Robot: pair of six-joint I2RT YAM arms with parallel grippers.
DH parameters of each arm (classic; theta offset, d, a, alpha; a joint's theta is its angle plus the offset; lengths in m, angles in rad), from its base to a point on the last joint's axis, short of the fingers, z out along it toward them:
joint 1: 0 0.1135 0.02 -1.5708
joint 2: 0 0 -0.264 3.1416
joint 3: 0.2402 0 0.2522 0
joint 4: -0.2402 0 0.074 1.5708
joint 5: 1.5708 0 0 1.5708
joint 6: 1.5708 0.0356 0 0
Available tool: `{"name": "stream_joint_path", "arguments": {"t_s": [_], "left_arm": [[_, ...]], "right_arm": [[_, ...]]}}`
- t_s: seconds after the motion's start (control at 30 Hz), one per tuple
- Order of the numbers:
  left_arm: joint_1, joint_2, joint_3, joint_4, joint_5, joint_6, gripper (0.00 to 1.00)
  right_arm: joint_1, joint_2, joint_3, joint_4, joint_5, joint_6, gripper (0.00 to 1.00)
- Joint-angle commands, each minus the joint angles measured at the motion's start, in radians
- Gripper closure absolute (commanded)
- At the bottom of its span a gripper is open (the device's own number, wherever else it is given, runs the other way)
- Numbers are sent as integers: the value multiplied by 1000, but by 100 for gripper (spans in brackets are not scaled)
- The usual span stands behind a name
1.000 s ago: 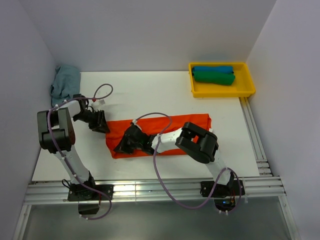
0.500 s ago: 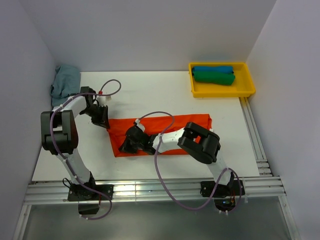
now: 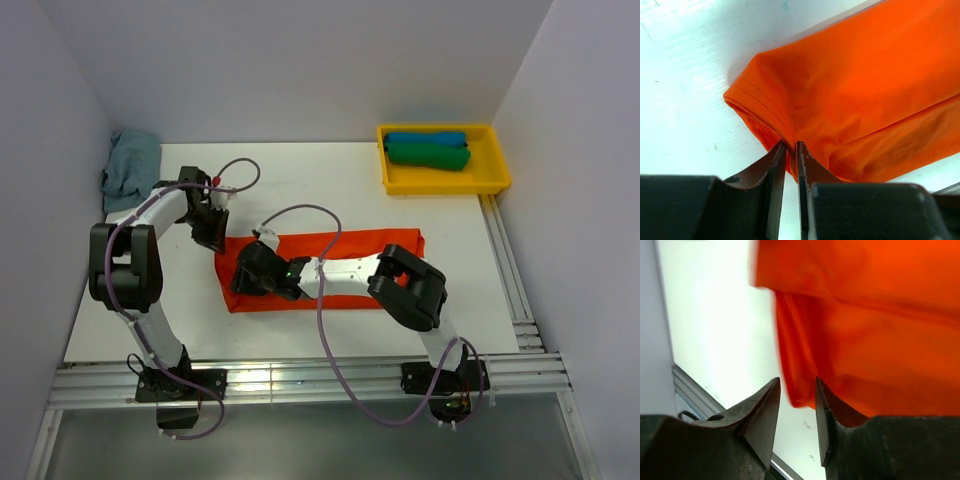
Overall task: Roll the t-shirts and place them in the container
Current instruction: Roll the tshirt
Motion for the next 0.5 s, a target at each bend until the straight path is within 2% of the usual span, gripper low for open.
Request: {"name": "stream_joint_path", "arguments": {"t_s": [0.0,0.23,0.47], "left_arm": [[-16,-30,35,-14,-33,-17,79],[-19,-19,26,-8,-25,-25,71],[-19,-4,45,-24,-10,-30,71]], "right_arm": [[4,-49,109,-62,78,-104,58],[9,59,323,-224,190,-221,57],[20,156,461,-293,236,-319,54]]}}
